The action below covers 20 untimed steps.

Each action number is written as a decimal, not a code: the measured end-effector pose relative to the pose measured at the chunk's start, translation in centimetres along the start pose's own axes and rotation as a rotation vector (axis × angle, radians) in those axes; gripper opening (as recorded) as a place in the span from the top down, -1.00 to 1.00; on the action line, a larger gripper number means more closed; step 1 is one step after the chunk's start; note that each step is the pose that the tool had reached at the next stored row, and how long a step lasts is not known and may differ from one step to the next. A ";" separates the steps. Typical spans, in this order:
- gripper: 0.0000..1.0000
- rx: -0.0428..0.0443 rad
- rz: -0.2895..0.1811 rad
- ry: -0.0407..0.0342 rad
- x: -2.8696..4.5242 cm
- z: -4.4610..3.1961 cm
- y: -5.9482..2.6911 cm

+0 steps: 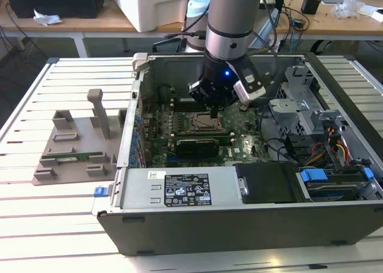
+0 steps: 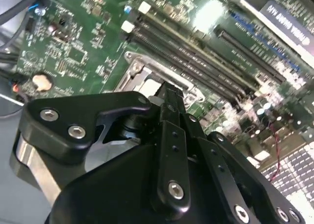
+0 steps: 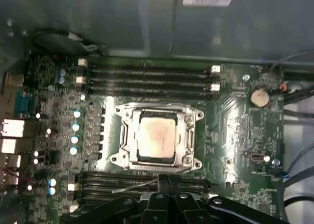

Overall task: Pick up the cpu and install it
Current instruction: 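Install the second cpu locking lever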

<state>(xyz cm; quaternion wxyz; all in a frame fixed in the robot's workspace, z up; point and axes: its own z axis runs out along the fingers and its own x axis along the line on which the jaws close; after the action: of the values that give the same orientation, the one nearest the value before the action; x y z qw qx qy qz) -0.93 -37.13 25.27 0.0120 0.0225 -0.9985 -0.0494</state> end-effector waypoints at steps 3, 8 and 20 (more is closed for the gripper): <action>0.79 -0.0001 0.000 0.0000 1.03 0.87 -0.38; 0.79 -0.0001 0.000 0.0000 3.23 2.62 -0.48; 0.79 -0.0165 -0.021 0.0016 5.34 4.04 -0.70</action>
<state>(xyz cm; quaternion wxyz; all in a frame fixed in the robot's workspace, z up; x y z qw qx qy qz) -6.34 -37.67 21.30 0.0125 0.0329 -0.9977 -0.0578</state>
